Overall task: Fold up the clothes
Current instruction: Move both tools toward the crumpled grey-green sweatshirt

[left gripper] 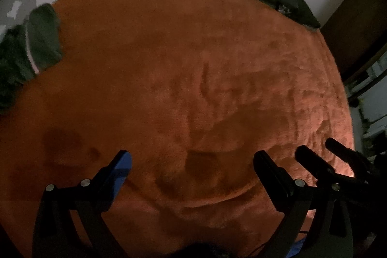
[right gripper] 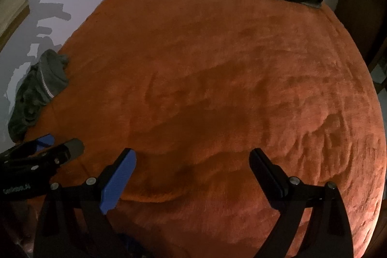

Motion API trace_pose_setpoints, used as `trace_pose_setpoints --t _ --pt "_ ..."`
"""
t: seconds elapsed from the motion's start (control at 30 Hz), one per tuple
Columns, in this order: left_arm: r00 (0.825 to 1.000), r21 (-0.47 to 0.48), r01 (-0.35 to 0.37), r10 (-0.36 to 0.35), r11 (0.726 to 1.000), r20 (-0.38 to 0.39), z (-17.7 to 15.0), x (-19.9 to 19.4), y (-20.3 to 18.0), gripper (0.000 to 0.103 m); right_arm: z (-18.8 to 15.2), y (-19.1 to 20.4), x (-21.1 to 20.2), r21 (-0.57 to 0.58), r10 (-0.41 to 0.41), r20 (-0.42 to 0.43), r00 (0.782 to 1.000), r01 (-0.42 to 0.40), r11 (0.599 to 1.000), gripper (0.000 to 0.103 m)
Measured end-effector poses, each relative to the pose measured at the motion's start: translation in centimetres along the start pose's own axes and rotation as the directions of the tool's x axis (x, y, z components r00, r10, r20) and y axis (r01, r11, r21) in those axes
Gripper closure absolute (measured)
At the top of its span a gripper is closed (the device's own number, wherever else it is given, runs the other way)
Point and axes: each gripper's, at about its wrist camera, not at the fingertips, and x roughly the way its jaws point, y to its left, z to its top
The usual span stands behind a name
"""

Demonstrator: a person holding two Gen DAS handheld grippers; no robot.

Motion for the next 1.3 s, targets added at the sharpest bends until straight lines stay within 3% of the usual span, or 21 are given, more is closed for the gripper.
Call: trace_pose_setpoints --t 0.13,0.3,0.63,0.87,1.1,1.3 --pt "0.999 -0.026 0.052 -0.052 0.998 0.004 0.4 0.4 0.5 0.002 0.3 0.5 0.7 -0.025 0.006 0.021 1.000 -0.005 1.000 0.008" --pt "0.998 -0.025 0.053 -0.053 0.998 0.030 1.3 0.0 1.6 0.002 0.9 1.1 2.2 -0.038 0.035 0.015 0.999 -0.034 0.999 0.008" --pt "0.990 -0.093 -0.064 0.075 0.994 0.116 5.2 -1.9 7.0 0.002 3.0 3.8 5.1 -0.088 0.165 -0.068 0.984 -0.170 0.981 0.008" --pt "0.987 -0.151 -0.073 0.093 0.986 0.134 7.3 -2.5 10.4 0.002 7.2 6.1 6.4 -0.181 0.191 -0.068 0.979 -0.200 0.963 0.008" --pt "0.982 -0.164 -0.093 0.118 0.982 0.150 9.7 -3.0 13.1 0.002 11.2 11.7 7.8 -0.311 0.210 -0.088 0.974 -0.227 0.923 0.008" --pt "0.987 -0.255 -0.061 0.095 0.965 0.126 11.8 -2.4 17.4 0.002 14.1 17.1 9.2 -0.413 0.224 -0.076 0.972 -0.235 0.880 0.008"
